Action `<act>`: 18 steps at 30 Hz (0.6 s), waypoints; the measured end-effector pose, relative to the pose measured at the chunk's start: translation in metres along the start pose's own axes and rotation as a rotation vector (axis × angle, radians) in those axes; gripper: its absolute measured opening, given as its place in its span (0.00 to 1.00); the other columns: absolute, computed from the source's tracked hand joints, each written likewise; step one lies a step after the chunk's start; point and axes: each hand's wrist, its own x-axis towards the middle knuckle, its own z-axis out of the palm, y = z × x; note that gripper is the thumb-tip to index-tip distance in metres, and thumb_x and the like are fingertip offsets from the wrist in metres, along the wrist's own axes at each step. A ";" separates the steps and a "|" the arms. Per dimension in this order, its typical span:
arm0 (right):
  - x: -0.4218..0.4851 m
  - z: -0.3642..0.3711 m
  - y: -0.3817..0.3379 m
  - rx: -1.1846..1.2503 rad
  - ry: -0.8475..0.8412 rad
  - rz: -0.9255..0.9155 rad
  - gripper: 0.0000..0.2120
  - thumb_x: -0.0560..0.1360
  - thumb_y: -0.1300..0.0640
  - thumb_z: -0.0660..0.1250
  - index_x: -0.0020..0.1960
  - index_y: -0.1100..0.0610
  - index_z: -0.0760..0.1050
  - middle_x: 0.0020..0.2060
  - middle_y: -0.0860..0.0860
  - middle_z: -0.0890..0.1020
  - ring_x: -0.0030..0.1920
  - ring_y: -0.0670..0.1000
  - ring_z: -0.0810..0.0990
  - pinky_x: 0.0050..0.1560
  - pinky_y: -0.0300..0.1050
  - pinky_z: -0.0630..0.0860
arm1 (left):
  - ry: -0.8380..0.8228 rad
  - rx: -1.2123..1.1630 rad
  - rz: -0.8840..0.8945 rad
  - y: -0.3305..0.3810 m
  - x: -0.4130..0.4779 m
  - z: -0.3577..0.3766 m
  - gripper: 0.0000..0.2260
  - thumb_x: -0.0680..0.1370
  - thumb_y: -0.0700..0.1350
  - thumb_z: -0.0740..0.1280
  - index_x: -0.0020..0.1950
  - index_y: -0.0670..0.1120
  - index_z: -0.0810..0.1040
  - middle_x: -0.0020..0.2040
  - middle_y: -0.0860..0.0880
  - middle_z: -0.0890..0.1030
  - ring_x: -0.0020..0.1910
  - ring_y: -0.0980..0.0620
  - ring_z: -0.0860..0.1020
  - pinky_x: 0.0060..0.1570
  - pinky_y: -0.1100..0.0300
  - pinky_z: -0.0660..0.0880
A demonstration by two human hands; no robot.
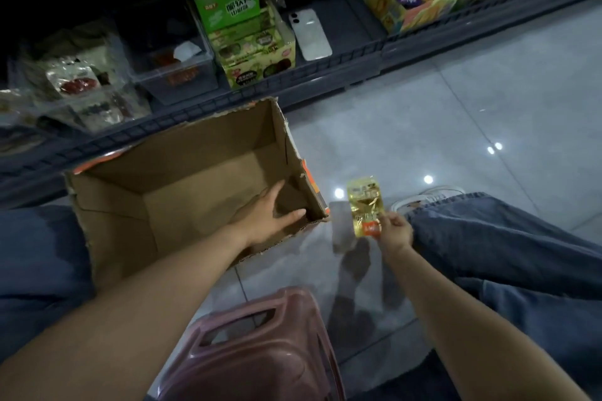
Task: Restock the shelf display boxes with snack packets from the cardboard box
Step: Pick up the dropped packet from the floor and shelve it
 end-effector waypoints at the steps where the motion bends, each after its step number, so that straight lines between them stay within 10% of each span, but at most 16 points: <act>1: -0.003 0.000 -0.020 0.024 0.020 -0.061 0.09 0.78 0.66 0.62 0.39 0.60 0.70 0.29 0.55 0.78 0.30 0.48 0.76 0.27 0.33 0.73 | 0.030 -0.061 -0.007 0.006 -0.001 -0.005 0.44 0.67 0.72 0.60 0.77 0.55 0.50 0.78 0.50 0.55 0.75 0.49 0.58 0.72 0.50 0.59; 7: -0.057 0.023 -0.140 -0.018 -0.271 -0.419 0.03 0.79 0.63 0.63 0.48 0.61 0.74 0.33 0.54 0.77 0.26 0.40 0.77 0.30 0.35 0.77 | 0.342 -0.381 0.104 0.067 -0.014 -0.057 0.37 0.74 0.64 0.63 0.77 0.51 0.55 0.75 0.52 0.58 0.72 0.51 0.63 0.69 0.51 0.64; 11: -0.109 0.042 -0.185 -0.226 -0.530 -0.540 0.02 0.77 0.60 0.65 0.46 0.57 0.77 0.36 0.52 0.80 0.30 0.39 0.79 0.31 0.32 0.74 | 0.375 -0.679 0.150 0.098 -0.029 -0.096 0.24 0.75 0.54 0.68 0.67 0.46 0.70 0.63 0.50 0.75 0.53 0.55 0.77 0.48 0.63 0.74; 18: -0.176 0.073 -0.217 -0.074 -0.690 -0.484 0.11 0.75 0.57 0.68 0.56 0.59 0.76 0.45 0.53 0.83 0.42 0.47 0.83 0.42 0.40 0.80 | 0.554 -0.958 0.242 0.105 -0.079 -0.142 0.07 0.75 0.44 0.71 0.52 0.45 0.80 0.43 0.51 0.83 0.40 0.56 0.81 0.44 0.62 0.78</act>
